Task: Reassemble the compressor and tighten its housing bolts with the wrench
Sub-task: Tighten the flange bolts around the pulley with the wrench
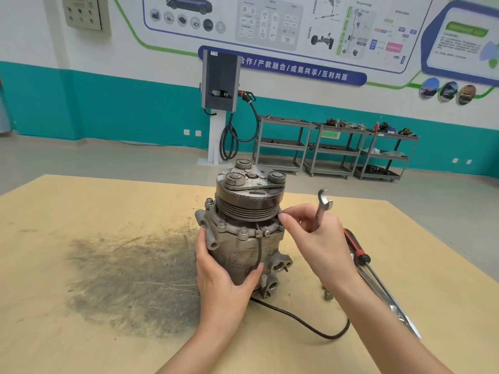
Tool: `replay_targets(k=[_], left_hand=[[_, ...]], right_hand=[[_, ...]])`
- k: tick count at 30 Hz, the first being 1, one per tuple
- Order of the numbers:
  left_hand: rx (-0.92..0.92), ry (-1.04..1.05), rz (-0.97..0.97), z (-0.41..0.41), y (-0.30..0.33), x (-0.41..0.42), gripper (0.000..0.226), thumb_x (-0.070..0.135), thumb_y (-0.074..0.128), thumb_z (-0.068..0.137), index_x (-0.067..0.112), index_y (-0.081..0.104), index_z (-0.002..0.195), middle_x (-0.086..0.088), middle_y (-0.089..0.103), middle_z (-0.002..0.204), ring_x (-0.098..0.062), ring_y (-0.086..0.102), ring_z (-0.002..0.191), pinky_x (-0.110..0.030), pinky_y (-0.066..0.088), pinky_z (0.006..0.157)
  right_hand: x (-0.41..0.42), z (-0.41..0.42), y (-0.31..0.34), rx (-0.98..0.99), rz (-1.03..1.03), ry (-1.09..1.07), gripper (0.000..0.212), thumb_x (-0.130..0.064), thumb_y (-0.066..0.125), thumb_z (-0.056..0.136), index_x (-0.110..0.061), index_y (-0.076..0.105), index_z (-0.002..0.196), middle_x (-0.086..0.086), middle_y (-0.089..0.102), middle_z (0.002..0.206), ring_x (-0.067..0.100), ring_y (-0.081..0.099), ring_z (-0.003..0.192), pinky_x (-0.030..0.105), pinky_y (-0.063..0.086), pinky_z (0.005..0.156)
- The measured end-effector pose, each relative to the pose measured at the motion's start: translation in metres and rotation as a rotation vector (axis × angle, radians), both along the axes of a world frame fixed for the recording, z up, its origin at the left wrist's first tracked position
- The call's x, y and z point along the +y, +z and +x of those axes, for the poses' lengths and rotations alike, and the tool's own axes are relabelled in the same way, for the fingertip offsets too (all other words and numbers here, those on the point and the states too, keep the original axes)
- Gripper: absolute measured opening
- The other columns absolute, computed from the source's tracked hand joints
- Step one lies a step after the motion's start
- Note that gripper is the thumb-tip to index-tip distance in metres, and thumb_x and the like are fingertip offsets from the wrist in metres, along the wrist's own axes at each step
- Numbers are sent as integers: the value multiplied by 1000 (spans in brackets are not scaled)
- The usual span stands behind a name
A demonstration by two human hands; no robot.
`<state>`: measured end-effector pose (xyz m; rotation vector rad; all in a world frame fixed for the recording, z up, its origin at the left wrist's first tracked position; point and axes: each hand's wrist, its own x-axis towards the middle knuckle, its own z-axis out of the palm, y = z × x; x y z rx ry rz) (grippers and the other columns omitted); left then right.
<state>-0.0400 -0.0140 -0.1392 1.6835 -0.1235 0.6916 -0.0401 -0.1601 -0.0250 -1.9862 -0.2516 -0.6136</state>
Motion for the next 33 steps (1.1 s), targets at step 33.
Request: replay_targets(k=[33], left_hand=[[-59,-19,-5,-1,0,2,120,34,86,70,77,-9,129,55,1,139,9,12,145,-30,17,121]], right_hand=[[-21,12,20,165,-18,302,7,-16,65,93,-16,65,86,-8,58,66,15,44,57,21,38,52]])
